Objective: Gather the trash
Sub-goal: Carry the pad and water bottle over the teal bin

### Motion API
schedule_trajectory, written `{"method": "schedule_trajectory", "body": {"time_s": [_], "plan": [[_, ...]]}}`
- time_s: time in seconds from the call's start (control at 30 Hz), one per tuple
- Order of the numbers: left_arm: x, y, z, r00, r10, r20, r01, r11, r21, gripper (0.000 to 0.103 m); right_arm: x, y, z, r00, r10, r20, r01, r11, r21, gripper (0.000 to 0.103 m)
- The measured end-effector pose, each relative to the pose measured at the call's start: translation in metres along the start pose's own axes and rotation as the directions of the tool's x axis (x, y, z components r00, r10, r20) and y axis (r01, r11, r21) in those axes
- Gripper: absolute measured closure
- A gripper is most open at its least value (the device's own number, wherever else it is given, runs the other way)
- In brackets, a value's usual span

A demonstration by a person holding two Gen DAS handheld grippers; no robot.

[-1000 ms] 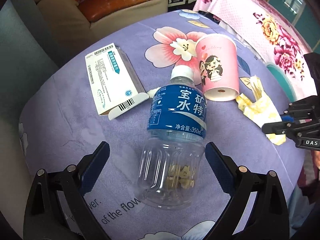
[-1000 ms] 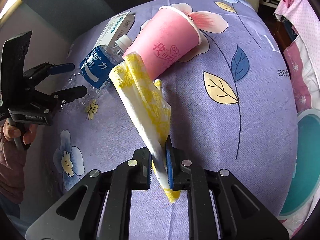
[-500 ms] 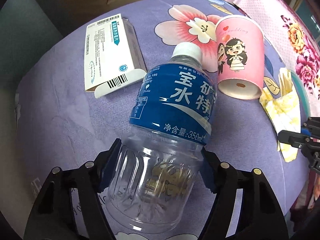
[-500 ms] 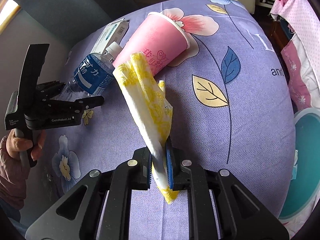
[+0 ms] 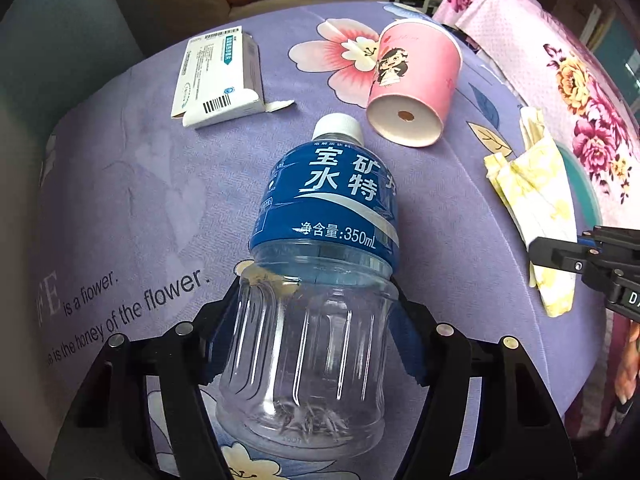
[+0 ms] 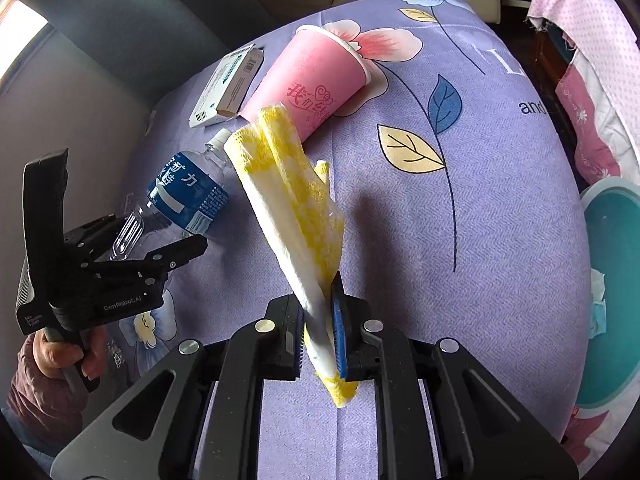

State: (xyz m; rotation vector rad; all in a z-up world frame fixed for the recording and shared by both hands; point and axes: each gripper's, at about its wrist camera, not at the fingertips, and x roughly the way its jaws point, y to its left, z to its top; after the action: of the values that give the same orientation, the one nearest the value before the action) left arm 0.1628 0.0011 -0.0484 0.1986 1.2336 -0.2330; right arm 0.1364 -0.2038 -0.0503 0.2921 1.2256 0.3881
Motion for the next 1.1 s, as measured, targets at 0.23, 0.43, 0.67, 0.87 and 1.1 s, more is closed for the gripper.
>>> {"method": "schedule_trajectory", "body": {"time_s": [0.23, 0.43, 0.67, 0.87, 1.1], "plan": [[0.001, 0.002, 0.002, 1.000, 0.002, 0.015, -0.002, 0.998, -0.055, 0.035, -0.010, -0.001, -0.008, 1.000, -0.003, 0.016, 0.003, 1.000, 0.004, 0.090], [-0.010, -0.014, 0.002, 0.997, 0.041, 0.070, -0.037, 0.997, -0.062, 0.036, -0.018, -0.008, -0.009, 0.999, -0.004, 0.044, 0.003, 1.000, 0.019, 0.090], [-0.030, -0.030, -0.011, 0.994, 0.027, 0.104, -0.022, 0.999, -0.048, 0.037, -0.027, -0.015, -0.013, 0.998, 0.008, 0.065, -0.011, 0.999, 0.033, 0.090], [-0.019, -0.040, -0.016, 0.998, -0.010, 0.060, 0.012, 0.999, -0.033, 0.036, -0.036, -0.017, -0.018, 0.997, 0.017, 0.077, -0.019, 0.999, 0.033, 0.090], [-0.012, -0.039, -0.008, 0.999, -0.029, 0.028, 0.031, 0.997, -0.065, 0.026, -0.042, -0.020, -0.024, 0.997, 0.023, 0.079, -0.026, 0.999, 0.037, 0.090]]}}
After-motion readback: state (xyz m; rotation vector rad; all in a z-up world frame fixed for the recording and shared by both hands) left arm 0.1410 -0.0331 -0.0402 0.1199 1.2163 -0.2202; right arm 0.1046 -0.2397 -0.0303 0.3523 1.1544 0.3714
